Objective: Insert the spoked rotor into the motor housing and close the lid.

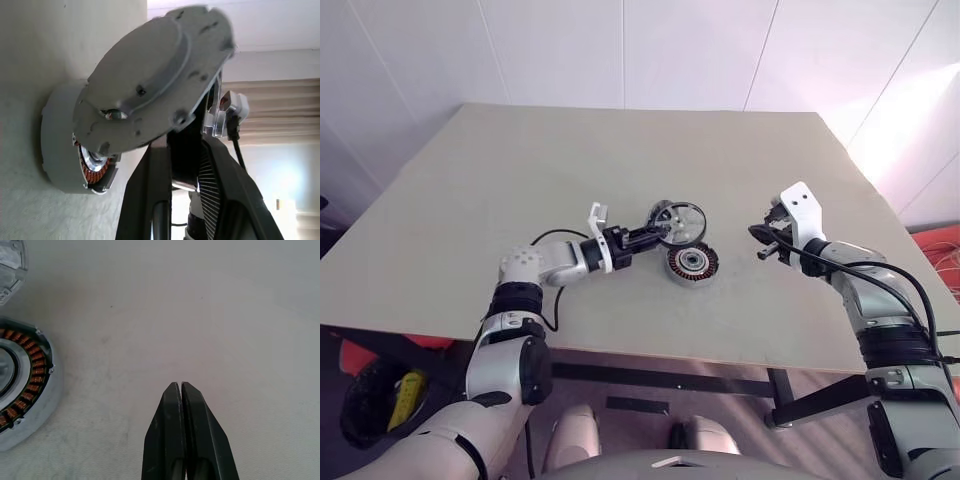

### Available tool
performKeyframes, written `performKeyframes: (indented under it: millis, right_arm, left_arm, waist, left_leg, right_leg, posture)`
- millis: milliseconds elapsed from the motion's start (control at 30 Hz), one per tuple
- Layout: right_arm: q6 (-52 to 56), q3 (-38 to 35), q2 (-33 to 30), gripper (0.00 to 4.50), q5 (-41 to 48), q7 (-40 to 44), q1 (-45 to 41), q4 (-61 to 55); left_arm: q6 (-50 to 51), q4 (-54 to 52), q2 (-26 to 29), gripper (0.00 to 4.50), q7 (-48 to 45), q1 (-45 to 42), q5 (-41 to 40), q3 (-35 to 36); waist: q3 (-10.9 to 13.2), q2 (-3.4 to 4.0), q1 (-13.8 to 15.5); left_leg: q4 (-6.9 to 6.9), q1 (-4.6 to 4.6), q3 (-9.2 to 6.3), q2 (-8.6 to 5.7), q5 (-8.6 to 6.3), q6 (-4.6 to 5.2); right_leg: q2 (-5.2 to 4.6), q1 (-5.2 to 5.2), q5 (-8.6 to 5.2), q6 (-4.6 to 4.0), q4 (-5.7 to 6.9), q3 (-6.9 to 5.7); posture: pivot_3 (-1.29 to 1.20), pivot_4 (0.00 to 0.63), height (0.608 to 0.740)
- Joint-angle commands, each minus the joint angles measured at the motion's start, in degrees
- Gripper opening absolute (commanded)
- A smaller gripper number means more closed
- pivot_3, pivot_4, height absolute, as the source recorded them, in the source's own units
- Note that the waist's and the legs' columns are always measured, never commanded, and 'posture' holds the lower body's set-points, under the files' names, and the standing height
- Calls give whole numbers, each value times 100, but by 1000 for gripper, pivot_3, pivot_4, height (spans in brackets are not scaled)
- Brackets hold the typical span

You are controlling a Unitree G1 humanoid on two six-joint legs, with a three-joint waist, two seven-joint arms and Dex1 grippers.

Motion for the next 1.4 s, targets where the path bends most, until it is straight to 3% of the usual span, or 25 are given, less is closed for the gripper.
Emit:
performKeyframes:
  millis: [33, 700, 1400]
  right_arm:
    - [9, -240, -209, 0, 106, 67, 31, -350]
    - [100, -796, -1133, 0, 905, 1377, 914, -1410]
    - [725, -822, -1211, 0, 1297, 1264, 848, -2218]
  left_arm:
    - [-11, 204, -37, 399, -380, -267, 243, -163]
    - [-409, 1144, -188, 399, -866, -735, 1246, -175]
    - [-814, 1400, -340, 399, -903, -841, 1821, -150]
  waist:
    - [0, 0, 0]
    - [1, -2, 112]
    - [1, -2, 159]
  left_leg:
    - [0, -4, 0, -2, -2, 3]
    - [1, 0, 1, -21, -11, 24]
    - [1, 3, 0, -27, -11, 25]
  right_leg:
    - [-2, -2, 0, 0, -1, 0]
    - [-25, 5, -4, 7, -6, -5]
    - [-39, 11, -21, 38, -7, -14]
  posture:
    - [0, 0, 740]
    - [0, 0, 740]
    - [0, 0, 740]
